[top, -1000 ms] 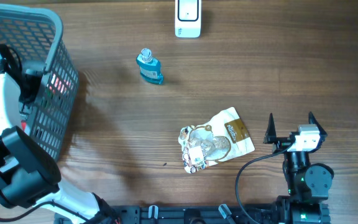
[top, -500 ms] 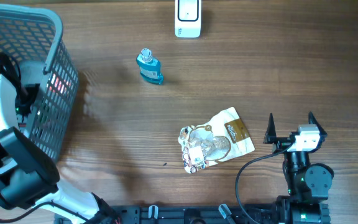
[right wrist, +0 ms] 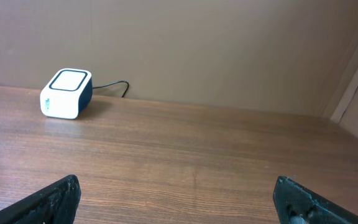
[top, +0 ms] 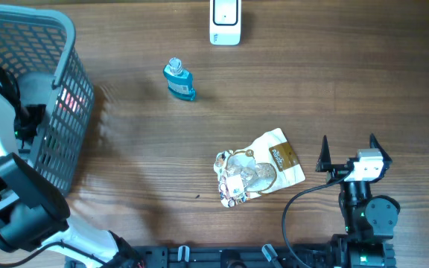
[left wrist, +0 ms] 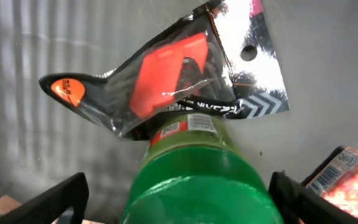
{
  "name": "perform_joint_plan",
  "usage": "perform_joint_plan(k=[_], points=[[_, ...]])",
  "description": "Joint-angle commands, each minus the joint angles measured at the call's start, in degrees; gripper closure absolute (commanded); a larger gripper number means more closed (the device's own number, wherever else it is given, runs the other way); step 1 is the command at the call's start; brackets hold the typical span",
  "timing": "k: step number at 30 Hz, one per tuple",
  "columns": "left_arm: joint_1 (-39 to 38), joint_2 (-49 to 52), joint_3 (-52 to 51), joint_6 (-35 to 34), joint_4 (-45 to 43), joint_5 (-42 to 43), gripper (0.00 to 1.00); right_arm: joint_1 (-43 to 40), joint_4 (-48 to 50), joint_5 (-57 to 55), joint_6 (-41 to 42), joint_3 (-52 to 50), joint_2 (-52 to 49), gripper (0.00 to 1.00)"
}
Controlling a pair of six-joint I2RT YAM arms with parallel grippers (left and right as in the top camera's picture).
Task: Scan the item barcode
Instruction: 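Lower the left gripper toward the green-capped jar in the basket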
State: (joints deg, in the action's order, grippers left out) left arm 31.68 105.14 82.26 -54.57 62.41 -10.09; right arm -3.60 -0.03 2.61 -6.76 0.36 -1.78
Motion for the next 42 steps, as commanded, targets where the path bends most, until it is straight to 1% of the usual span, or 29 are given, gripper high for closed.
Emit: perform_joint_plan(k=[1,2,3,5,8,10,12,13,14,17,21,22,23,24,25,26,30,33,34,36,40,42], points=[[0.31,0.68,0.35,0.37,0.37,-1.31,0.26,-0.24,0.11,0.9,-0.59,-0.04,0.0,0.0],[0.31,0.68,0.35,0.37,0.48,-1.31,0.29,-0.24,0.11,0.9,-0.61,-0.04,0.0,0.0],[0.31,0.68,0.35,0.37,0.68,-1.31,0.3,-0.24,0.11,0.9,-0.59,-0.04,0.0,0.0],[0.31,0.68,0.35,0.94,1.07,-1.31,0.33,-0.24,0.11,0.9,-0.63,-0.04,0.0,0.0],[0.33,0.68,0.35,4.13,0.87,-1.33,0.33,-0.24,0.11,0.9,-0.59,-0.04,0.0,0.0],[0.33,0.68,0.35,10.51,-0.81,-1.36,0.32,-0.24,0.09,0.9,-0.61,-0.04,0.0,0.0],[0.33,0.68,0.35,18.51,-2.99,-1.36,0.29,-0.24,0.11,0.9,-0.61,-0.04,0.0,0.0],[0.33,0.68,0.35,21.38,-3.93,-1.36,0.27,-0.24,0.11,0.9,-0.59,-0.04,0.0,0.0],[0.33,0.68,0.35,25.0,-5.14,-1.36,0.27,-0.24,0.11,0.9,-0.61,-0.04,0.0,0.0],[0.31,0.68,0.35,32.94,-8.13,-1.33,0.29,-0.24,0.11,0.9,-0.61,-0.04,0.0,0.0],[0.31,0.68,0.35,45.31,-10.19,-1.33,0.31,-0.24,0.11,0.9,-0.59,-0.04,0.0,0.0],[0.31,0.68,0.35,48.19,-10.21,-1.36,0.27,-0.24,0.11,0.9,-0.59,-0.04,0.0,0.0],[0.33,0.68,0.35,49.55,-10.16,-1.38,0.04,-0.24,0.11,0.9,-0.59,-0.04,0.0,0.0],[0.33,0.68,0.35,49.66,-10.05,-1.38,0.0,-0.24,0.11,0.9,-0.61,-0.04,0.0,0.0],[0.33,0.68,0.35,49.13,-9.81,-1.36,0.0,-0.24,0.11,0.9,-0.59,-0.04,0.0,0.0],[0.33,0.68,0.35,47.17,-9.53,-1.33,0.0,-0.24,0.11,0.9,-0.59,-0.04,0.0,0.0],[0.31,0.5,0.37,36.54,-8.52,-1.33,0.0,-0.24,0.09,0.9,-0.59,-0.04,0.0,0.0],[0.33,0.44,0.37,28.46,-5.4,-1.38,0.0,-0.24,0.11,0.9,-0.61,-0.04,0.0,0.0],[0.33,0.44,0.37,24.65,-3.98,-1.38,0.0,-0.24,0.11,0.9,-0.59,-0.04,0.0,0.0],[0.33,0.46,0.37,14.03,-0.24,-1.36,0.0,-0.24,0.11,0.9,-0.61,-0.04,0.0,0.0],[0.33,0.46,0.37,-2.91,3.19,-1.27,0.0,-0.24,0.11,0.9,-0.61,-0.04,0.0,0.0],[0.33,0.48,0.35,-8.2,3.43,-0.55,0.0,-0.24,0.11,0.9,-0.61,-0.04,0.0,0.0]])
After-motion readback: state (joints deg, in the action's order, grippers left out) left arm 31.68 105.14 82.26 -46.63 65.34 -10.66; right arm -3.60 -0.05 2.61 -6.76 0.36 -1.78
